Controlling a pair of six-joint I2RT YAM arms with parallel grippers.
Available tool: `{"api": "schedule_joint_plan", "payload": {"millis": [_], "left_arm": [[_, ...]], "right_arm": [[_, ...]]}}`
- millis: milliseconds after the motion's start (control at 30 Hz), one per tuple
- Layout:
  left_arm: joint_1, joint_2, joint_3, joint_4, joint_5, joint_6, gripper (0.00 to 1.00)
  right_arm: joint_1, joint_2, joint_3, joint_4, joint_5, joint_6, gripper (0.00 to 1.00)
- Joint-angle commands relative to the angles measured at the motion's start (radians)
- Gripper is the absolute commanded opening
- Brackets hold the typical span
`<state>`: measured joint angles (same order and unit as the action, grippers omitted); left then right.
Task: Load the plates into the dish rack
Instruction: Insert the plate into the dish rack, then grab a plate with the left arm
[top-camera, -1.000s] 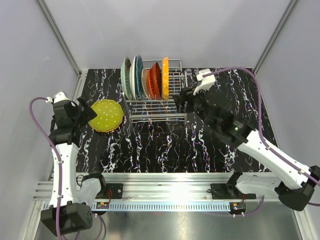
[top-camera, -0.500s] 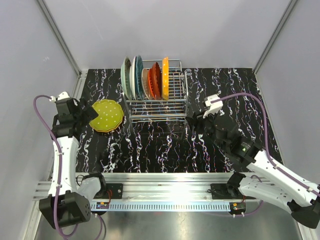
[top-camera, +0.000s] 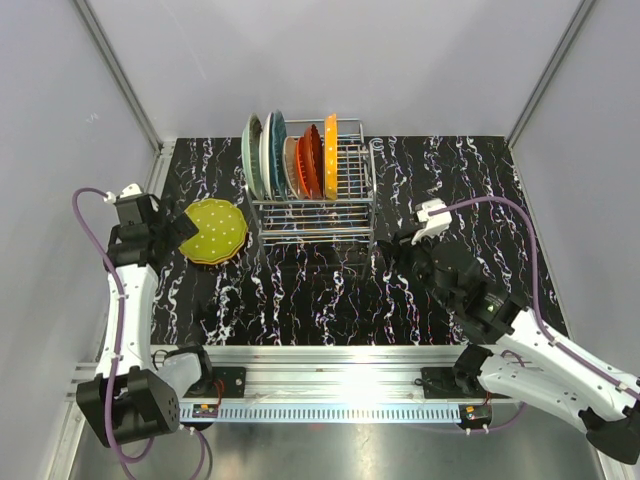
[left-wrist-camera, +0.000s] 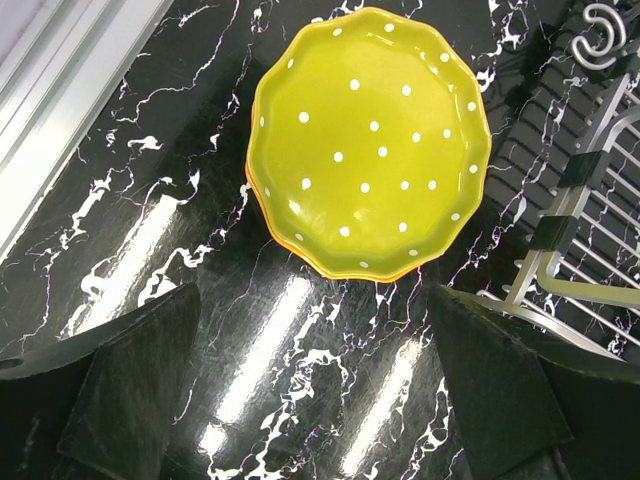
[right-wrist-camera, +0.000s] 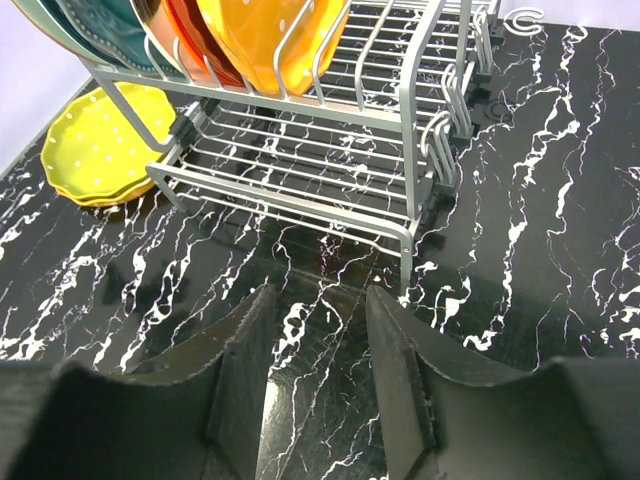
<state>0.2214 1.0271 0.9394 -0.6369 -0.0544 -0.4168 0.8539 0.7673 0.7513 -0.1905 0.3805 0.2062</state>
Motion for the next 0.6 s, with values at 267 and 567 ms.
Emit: {"api": "schedule_joint_plan", "payload": {"millis": [267,567], "left_arm": [[-0.005,0.077,-0.005,0.026,0.011,0.019,0.99],[-0.004,0.217,0.03,0.019,-0.038,0.012,0.99]], "right_arm": [[0.002,-0.071,-0.017,0.066,0.001,0.025,0.41],[0.002,-0.111,-0.023,0.082,-0.074,0.042,0.38]]}}
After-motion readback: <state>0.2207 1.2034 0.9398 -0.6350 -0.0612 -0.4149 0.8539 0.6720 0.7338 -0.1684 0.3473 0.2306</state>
